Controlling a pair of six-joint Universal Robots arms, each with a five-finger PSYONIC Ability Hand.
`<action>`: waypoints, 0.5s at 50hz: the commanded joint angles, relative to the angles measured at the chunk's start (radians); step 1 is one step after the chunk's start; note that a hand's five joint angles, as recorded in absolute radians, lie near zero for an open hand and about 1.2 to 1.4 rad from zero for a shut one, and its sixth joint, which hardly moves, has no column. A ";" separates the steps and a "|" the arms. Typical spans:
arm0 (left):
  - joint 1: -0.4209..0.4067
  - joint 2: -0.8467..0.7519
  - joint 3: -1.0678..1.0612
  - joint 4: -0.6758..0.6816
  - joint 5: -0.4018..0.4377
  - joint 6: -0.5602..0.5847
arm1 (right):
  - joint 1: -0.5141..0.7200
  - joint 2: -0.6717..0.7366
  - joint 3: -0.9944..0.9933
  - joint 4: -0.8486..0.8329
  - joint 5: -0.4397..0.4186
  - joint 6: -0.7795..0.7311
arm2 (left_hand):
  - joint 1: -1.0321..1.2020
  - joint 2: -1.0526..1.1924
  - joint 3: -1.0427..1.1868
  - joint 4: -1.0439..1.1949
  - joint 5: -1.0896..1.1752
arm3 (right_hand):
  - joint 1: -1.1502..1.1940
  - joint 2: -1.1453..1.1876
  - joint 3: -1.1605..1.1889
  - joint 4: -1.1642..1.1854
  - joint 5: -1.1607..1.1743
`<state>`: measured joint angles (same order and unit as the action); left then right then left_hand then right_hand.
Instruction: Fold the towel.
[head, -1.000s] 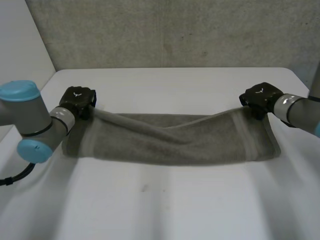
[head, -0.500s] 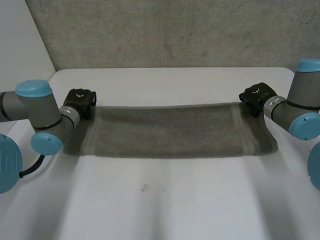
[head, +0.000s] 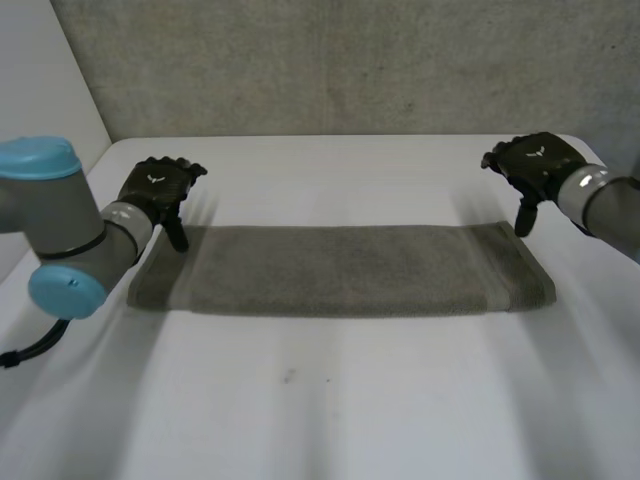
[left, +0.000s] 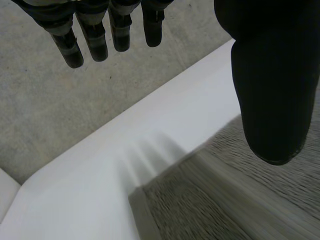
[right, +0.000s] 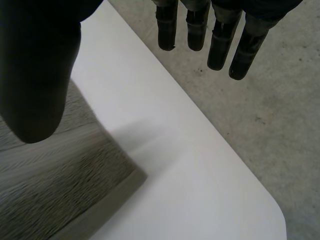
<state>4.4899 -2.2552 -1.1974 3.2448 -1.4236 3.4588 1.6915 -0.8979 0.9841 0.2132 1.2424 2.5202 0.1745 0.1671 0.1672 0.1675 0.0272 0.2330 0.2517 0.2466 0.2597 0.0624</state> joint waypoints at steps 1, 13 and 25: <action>0.008 0.192 -0.295 0.104 0.002 -0.030 | -0.068 -0.194 0.449 -0.248 -0.023 -0.023 | 0.000 0.007 0.007 0.007 -0.027 | -0.058 -0.077 -0.072 -0.085 -0.062; 0.005 0.304 -0.490 0.242 0.002 -0.086 | -0.119 -0.173 0.679 -0.399 -0.035 -0.135 | 0.000 0.007 0.007 0.007 -0.027 | 0.075 0.056 0.061 0.048 0.071; -0.003 0.306 -0.499 0.248 0.002 -0.089 | -0.131 -0.067 0.616 -0.411 -0.031 -0.169 | 0.001 0.008 0.008 0.008 -0.026 | 1.114 1.095 1.100 1.087 1.110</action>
<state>4.4886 -1.9469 -1.6972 3.4956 -1.4219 3.3689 1.5688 -1.0002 1.6411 -0.1983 1.2039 2.3574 0.1738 0.1661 0.1659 0.1667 0.0261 0.8124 0.8173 0.8110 0.8105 0.6421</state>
